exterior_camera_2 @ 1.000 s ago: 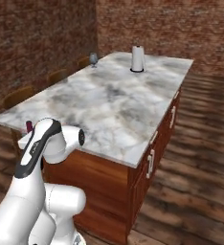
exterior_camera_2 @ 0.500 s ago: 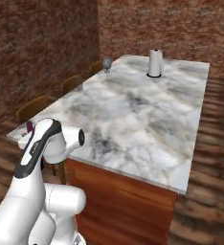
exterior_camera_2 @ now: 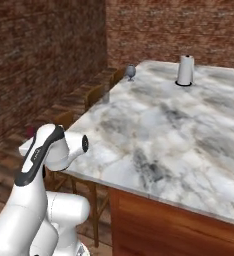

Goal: There is a wine glass and glass cup on the dining counter. Place the wine bottle next to the wine glass and the juice bottle next to the glass cup.

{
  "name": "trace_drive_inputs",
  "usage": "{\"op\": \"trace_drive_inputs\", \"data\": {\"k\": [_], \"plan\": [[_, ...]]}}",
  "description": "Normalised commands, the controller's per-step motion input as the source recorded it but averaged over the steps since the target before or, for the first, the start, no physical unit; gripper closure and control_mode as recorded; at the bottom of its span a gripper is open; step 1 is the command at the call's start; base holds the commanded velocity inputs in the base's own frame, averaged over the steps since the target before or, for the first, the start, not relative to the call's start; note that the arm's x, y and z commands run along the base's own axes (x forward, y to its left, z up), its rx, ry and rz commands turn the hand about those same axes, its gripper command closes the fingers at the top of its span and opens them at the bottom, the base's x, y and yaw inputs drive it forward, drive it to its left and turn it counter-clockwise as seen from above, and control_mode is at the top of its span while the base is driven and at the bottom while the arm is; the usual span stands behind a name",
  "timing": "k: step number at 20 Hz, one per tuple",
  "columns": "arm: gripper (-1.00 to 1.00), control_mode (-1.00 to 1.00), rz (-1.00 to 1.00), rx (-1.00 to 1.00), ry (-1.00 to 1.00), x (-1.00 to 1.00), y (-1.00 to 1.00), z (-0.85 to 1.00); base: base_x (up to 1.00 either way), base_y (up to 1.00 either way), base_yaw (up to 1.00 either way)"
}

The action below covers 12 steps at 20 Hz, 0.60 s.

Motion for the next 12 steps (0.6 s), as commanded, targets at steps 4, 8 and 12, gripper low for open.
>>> {"op": "trace_drive_inputs", "data": {"k": [4, 8, 12], "plan": [[1.0, 1.0, 0.0, 0.0, 0.0, 0.0, 0.0, 0.0, 0.42, 0.8, -0.12], [1.0, 1.0, 0.0, 0.0, 0.0, 0.0, 0.0, 0.0, 0.36, 0.78, -0.16], [1.0, 1.0, 0.0, 0.0, 0.0, 0.0, 0.0, 0.0, 0.36, 0.78, -0.16]]}}
